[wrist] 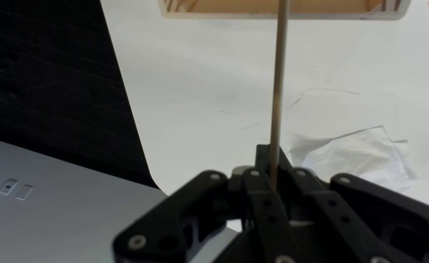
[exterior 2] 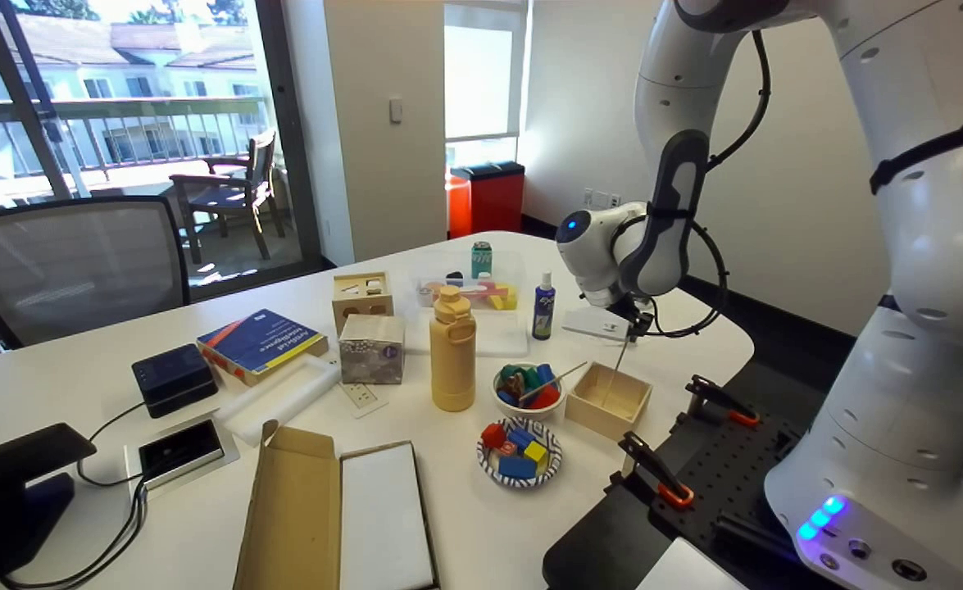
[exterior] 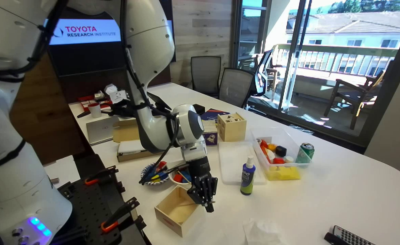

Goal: Stir the bowl with the straws

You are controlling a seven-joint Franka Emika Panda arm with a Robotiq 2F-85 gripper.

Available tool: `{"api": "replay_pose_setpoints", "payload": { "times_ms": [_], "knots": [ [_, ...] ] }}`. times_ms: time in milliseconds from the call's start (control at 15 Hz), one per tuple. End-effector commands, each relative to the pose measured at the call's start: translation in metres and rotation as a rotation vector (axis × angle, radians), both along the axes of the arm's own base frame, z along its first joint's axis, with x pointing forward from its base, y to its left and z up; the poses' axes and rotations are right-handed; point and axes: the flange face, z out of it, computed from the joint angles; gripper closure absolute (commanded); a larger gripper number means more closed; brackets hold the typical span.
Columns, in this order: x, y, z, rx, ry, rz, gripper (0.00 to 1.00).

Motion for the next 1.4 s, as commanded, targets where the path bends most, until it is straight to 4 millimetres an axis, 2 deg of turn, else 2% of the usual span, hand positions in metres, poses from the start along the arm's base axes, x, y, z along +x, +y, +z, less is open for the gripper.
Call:
{"api": "replay_pose_setpoints", "payload": {
  "times_ms": [0, 67, 133, 200, 800, 1000, 1333],
  "knots": [
    [0.007, 0.001, -0.011, -0.004, -0.018, -0.021, 0.99],
    [0.007, 0.002, -0.013, -0.002, -0.016, -0.018, 0.99],
    [0.008, 0.003, -0.015, 0.0, -0.014, -0.016, 0.7],
    [0.008, 0.004, -0.015, 0.0, -0.014, -0.013, 0.69],
    [0.013, 0.008, -0.008, 0.0, -0.023, -0.001, 0.03],
    [0.014, 0.01, 0.009, 0.003, -0.034, 0.012, 0.0],
    [0.013, 0.024, 0.052, 0.031, -0.071, 0.062, 0.0]
  ]
}}
